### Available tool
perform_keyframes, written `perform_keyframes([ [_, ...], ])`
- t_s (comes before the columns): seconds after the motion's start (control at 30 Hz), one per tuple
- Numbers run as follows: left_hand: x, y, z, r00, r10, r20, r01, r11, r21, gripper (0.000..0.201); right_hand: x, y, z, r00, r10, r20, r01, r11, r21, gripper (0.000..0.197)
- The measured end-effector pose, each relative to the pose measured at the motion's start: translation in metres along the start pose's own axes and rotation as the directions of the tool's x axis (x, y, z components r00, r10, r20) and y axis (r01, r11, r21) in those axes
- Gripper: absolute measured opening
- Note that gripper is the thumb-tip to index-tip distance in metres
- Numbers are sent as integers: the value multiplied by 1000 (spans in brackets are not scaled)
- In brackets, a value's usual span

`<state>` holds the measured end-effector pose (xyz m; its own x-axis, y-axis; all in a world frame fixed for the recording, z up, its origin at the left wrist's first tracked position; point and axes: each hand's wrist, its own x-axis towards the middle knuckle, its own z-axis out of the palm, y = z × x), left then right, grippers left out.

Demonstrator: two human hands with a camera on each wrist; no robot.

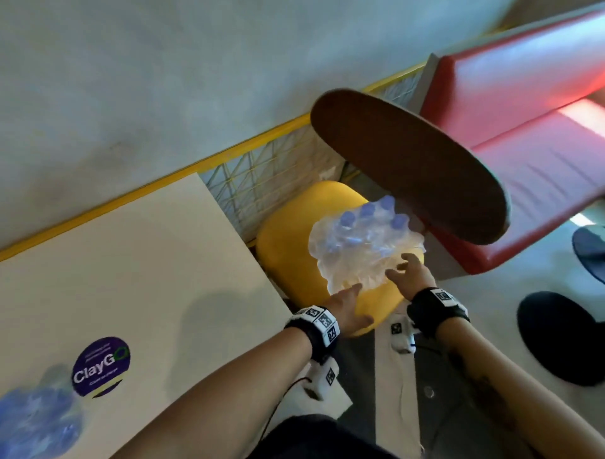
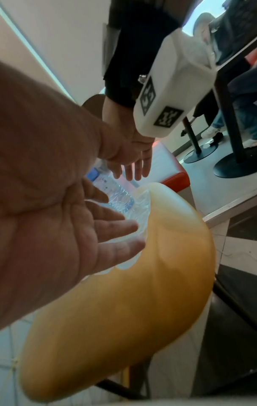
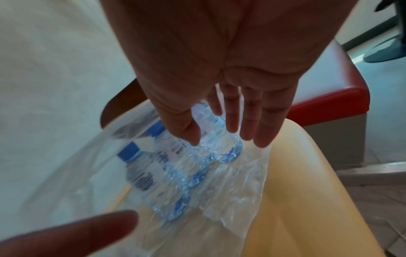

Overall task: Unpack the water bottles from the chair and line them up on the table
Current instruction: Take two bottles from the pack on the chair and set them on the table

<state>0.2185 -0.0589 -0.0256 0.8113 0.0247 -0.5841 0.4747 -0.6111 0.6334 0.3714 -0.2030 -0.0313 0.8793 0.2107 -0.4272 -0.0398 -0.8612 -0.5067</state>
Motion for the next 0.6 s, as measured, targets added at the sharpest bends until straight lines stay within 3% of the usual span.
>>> perform_keyframes([
  [0.07,27,9,-5,993,-40,-112,28,994,-103,91,21,-2,-5,1000,10,8,-10,998,56,72],
  [0.2,72,24,-20,953,-119,-280,65,979,-192,48,60,-4,5,1000,21,4,-21,995,99,73],
  [0.37,100,39,-42,918,-197,-345,127,969,-214,30,91,-3,15,966,221,137,-254,914,318,64],
  [0.4,106,37,-47,919,-206,-336,141,968,-205,35,94,-3,15,958,238,159,-279,905,321,62],
  [0.47,114,32,-57,933,-219,-287,193,974,-115,71,98,-6,17,963,221,156,-259,921,291,65],
  [0.53,114,29,-67,970,-169,-174,196,969,150,103,110,-2,25,987,138,79,-155,949,275,85],
  [0.6,118,22,-75,976,-166,-143,201,938,284,112,109,-4,28,997,74,34,-79,977,200,94],
])
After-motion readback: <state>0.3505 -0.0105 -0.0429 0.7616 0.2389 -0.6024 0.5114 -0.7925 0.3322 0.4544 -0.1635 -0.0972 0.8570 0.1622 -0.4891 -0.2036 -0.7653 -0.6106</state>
